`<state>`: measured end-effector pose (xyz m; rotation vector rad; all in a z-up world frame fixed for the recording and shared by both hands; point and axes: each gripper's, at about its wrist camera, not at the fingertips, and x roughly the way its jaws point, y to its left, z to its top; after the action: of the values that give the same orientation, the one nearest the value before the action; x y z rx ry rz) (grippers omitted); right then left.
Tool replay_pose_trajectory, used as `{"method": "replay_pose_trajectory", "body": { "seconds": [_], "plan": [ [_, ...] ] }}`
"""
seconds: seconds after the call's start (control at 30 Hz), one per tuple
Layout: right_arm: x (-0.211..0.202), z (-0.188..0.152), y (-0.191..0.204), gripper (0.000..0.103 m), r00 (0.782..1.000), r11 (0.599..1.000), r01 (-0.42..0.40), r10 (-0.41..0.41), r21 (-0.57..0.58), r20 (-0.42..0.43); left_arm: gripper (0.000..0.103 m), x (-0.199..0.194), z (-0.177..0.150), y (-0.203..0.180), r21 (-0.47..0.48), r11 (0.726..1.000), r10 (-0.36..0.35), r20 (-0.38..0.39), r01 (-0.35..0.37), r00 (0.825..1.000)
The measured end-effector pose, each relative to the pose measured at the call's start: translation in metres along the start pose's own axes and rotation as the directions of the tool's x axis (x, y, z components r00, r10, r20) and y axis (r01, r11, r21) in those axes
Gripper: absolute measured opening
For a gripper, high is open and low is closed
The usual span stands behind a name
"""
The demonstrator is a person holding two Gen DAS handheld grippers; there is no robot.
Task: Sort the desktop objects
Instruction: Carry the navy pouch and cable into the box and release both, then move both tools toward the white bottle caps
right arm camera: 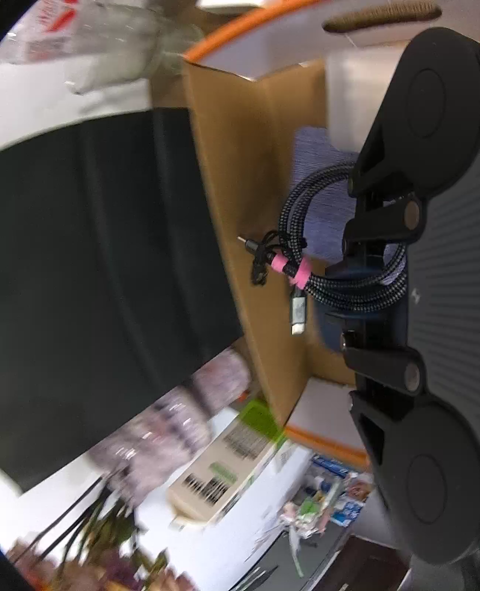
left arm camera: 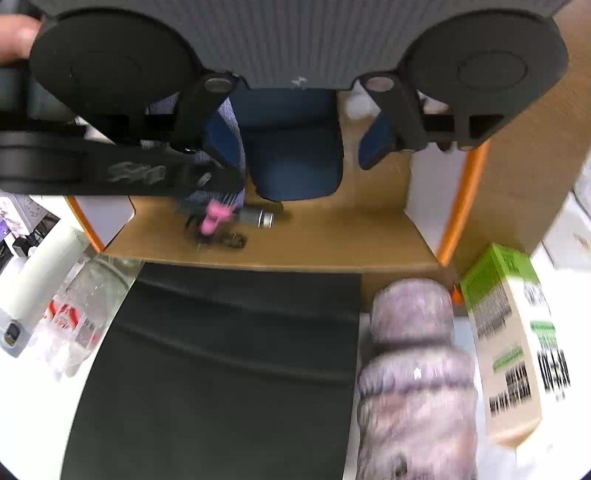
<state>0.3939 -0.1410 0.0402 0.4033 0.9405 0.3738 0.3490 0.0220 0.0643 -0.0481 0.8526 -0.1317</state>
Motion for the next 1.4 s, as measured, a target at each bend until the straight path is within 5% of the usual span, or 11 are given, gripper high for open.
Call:
{"method": "replay_pose_trajectory", "body": {
  "seconds": [0.13, 0.27, 0.33, 0.47, 0.63, 0.73, 0.93, 1.1, 1.2, 1.27, 1.4],
  "plan": [
    [0.009, 0.008, -0.004, 0.033, 0.999, 0.997, 0.042, -0.041, 0.06, -0.011, 0.084, -0.021, 0.002, 0.01, -0.029, 0.997, -0.07, 0.027, 0.071, 0.997],
    [-0.021, 0.013, 0.007, 0.069, 0.998, 0.998, 0.055, -0.057, 0.035, 0.033, 0.088, -0.035, 0.003, 0.015, -0.025, 1.0, -0.002, 0.029, 0.002, 1.0],
    [-0.039, 0.012, 0.013, 0.077, 0.994, 0.995, 0.103, -0.102, -0.009, 0.043, 0.103, -0.038, 0.001, 0.02, -0.064, 0.998, 0.03, 0.022, -0.028, 0.999],
    [-0.074, -0.001, 0.007, 0.078, 0.977, 0.974, 0.21, -0.206, -0.081, 0.053, 0.103, -0.043, -0.014, 0.019, -0.053, 0.993, 0.105, -0.021, -0.106, 0.994],
    [-0.111, -0.033, -0.004, 0.082, 0.955, 0.945, 0.297, -0.29, -0.137, 0.066, 0.103, -0.073, -0.042, 0.007, -0.081, 0.994, 0.068, 0.003, -0.068, 0.998],
    [-0.135, -0.063, -0.007, 0.085, 0.954, 0.936, 0.298, -0.284, -0.188, 0.097, 0.103, -0.093, -0.076, 0.001, -0.109, 0.993, 0.042, 0.021, -0.04, 0.999],
    [-0.188, -0.141, -0.006, 0.088, 0.933, 0.91, 0.327, -0.268, -0.255, 0.24, 0.103, -0.153, -0.155, -0.029, -0.013, 0.997, 0.077, 0.184, -0.076, 0.98],
    [-0.228, -0.207, -0.002, 0.092, 0.904, 0.897, 0.351, -0.25, -0.267, 0.347, 0.103, -0.202, -0.218, -0.044, 0.02, 0.997, 0.063, 0.326, -0.073, 0.943],
    [-0.239, -0.251, -0.004, 0.097, 0.9, 0.888, 0.352, -0.235, -0.297, 0.366, 0.103, -0.209, -0.252, -0.047, 0.039, 0.999, -0.008, 0.329, -0.005, 0.944],
    [-0.242, -0.273, -0.008, 0.097, 0.904, 0.886, 0.353, -0.24, -0.301, 0.355, 0.103, -0.206, -0.269, -0.05, 0.025, 0.999, 0.015, 0.282, -0.023, 0.959],
    [-0.25, -0.308, -0.016, 0.097, 0.902, 0.898, 0.355, -0.254, -0.262, 0.349, 0.103, -0.21, -0.3, -0.057, 0.047, 0.999, -0.007, 0.273, -0.006, 0.962]
  ]
}}
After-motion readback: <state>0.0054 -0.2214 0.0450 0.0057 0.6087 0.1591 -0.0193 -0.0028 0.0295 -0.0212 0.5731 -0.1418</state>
